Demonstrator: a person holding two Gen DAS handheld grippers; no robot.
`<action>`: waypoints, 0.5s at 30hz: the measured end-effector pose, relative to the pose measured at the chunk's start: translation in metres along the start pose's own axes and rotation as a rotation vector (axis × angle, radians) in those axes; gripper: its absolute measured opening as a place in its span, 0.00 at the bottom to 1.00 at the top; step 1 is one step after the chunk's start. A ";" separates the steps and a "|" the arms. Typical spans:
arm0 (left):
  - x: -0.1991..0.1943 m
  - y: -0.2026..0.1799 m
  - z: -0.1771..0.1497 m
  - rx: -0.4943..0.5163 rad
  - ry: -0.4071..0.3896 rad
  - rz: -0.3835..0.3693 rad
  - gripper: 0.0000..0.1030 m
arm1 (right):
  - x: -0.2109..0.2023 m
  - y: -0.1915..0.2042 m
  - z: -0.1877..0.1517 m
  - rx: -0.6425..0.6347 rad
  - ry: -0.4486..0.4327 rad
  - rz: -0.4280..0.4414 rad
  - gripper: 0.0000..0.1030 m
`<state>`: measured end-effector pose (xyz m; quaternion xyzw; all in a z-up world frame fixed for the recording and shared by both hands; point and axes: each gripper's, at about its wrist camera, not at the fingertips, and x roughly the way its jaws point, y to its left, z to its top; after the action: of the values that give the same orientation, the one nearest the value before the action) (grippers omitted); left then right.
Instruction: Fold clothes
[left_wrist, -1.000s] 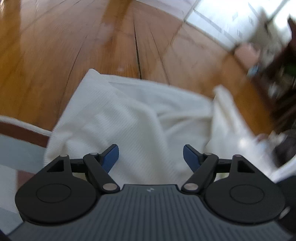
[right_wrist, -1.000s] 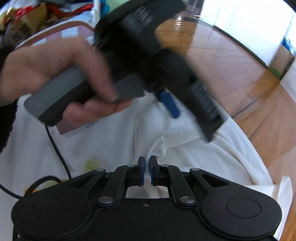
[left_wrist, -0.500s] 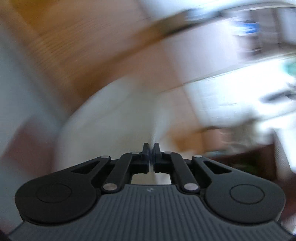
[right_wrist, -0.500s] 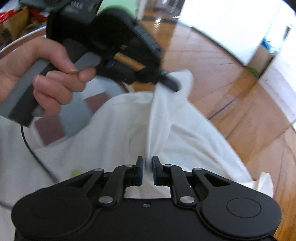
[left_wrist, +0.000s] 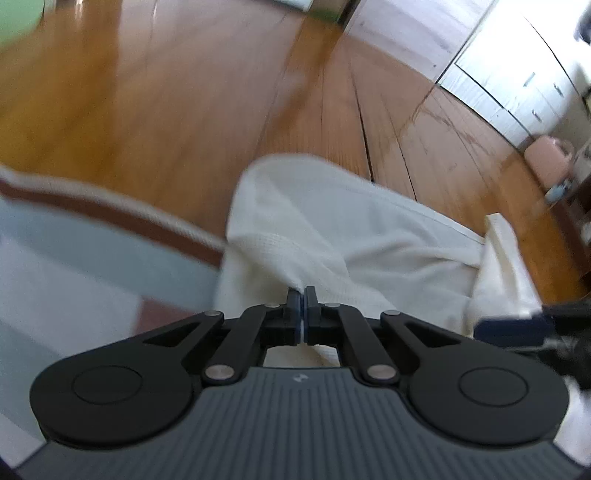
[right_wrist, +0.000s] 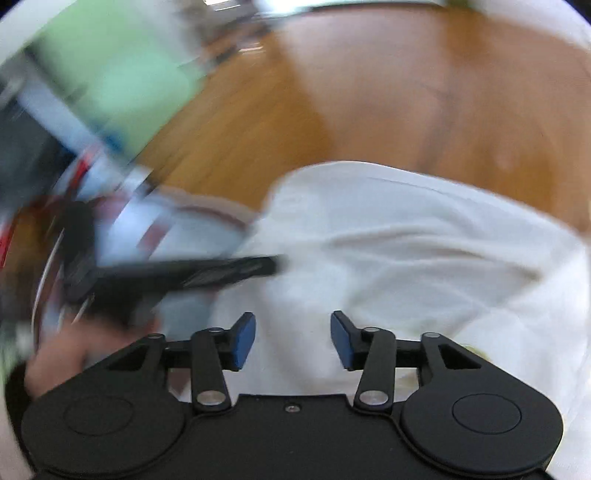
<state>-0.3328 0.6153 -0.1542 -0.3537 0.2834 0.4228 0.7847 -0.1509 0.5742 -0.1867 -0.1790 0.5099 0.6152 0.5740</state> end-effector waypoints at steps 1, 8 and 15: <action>-0.003 -0.001 0.002 0.021 -0.027 0.015 0.01 | 0.004 -0.005 0.001 0.049 0.015 -0.050 0.50; 0.011 0.019 0.006 -0.058 0.045 -0.009 0.01 | 0.033 -0.015 0.001 0.195 0.049 -0.036 0.51; 0.026 0.032 0.007 -0.105 0.144 -0.046 0.02 | 0.054 0.031 -0.029 -0.036 0.158 0.117 0.56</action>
<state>-0.3473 0.6456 -0.1795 -0.4303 0.3084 0.3922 0.7522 -0.2037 0.5836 -0.2293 -0.2070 0.5518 0.6408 0.4919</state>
